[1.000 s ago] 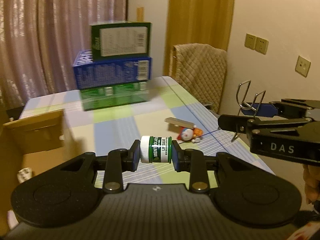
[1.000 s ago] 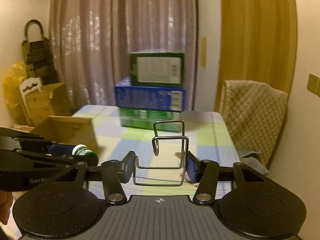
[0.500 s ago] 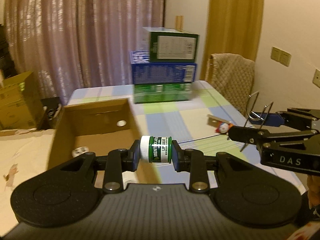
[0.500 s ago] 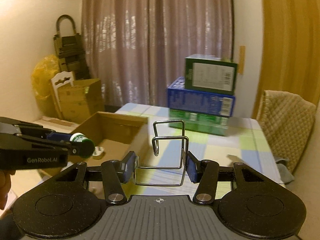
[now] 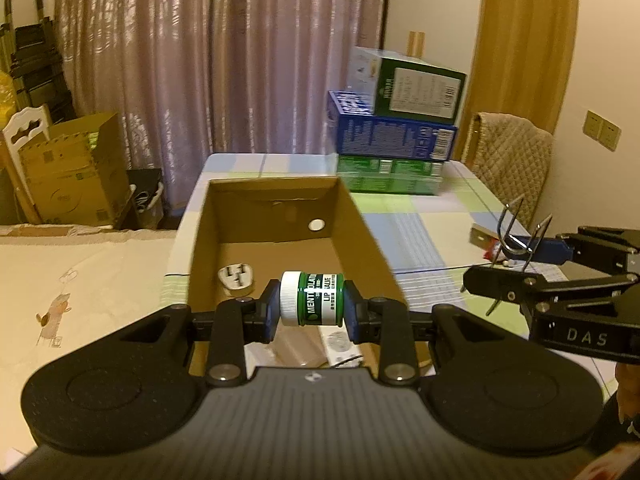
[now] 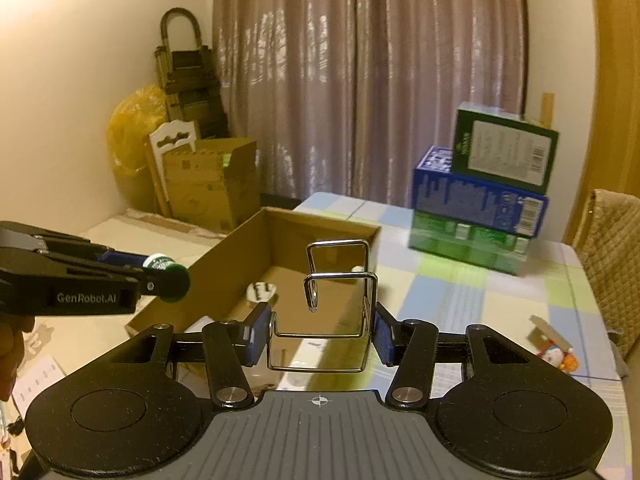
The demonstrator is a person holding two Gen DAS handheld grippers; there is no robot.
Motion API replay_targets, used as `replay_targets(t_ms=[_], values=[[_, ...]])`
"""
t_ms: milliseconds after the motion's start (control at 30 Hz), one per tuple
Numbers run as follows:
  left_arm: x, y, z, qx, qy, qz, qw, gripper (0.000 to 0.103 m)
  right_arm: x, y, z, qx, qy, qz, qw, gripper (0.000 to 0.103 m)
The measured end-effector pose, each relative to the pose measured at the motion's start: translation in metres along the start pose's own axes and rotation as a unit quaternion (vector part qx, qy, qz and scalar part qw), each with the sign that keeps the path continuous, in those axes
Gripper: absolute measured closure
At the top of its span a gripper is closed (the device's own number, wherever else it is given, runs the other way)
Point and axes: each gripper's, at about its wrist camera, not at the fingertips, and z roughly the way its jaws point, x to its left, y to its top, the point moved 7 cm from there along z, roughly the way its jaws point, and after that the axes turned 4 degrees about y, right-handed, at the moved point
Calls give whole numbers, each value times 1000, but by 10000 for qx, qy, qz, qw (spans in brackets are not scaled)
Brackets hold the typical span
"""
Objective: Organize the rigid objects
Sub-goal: 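Carry the lip balm and wire rack over the cardboard box with both tools, then open both tools to release the lip balm and wire rack into the box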
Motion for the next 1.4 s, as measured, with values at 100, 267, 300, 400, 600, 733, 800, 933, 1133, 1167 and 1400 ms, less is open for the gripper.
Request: replay_targets(t_ms=[100,267,300,400,600,733,800,933,1133,1167,1400], values=[[19,-2,4,55,121,-67,9999,76,4,-2,11,84,53,-26,9999,54],[42,-5,17,188,234,-103,9995,76,6,-5,31,226,113,14,9997,54],[44,-5,20,213,231,-109,9994,76,7,-5,34,247,128,35,9996,54],[46,-8,31,284,195,-80,9994,76,6,-8,48,342,166,104,9992,54],[42,-13,61,490,40,12,9988,76,6,-14,72,503,238,155,9983,54],[33,-18,77,604,-99,128,9980,76,5,-21,85,612,238,172,9977,54],[30,-20,83,638,-155,132,9978,76,3,-25,89,662,232,189,9974,54],[23,-24,91,702,-227,167,9971,76,-2,-31,94,707,236,253,9969,54],[17,-25,95,733,-275,199,9967,76,-5,-30,95,661,271,298,9970,54],[17,-25,95,723,-285,191,9968,76,-5,-30,95,665,273,293,9970,54],[20,-17,86,617,-130,205,9978,70,-5,-30,94,645,305,337,9969,54]])
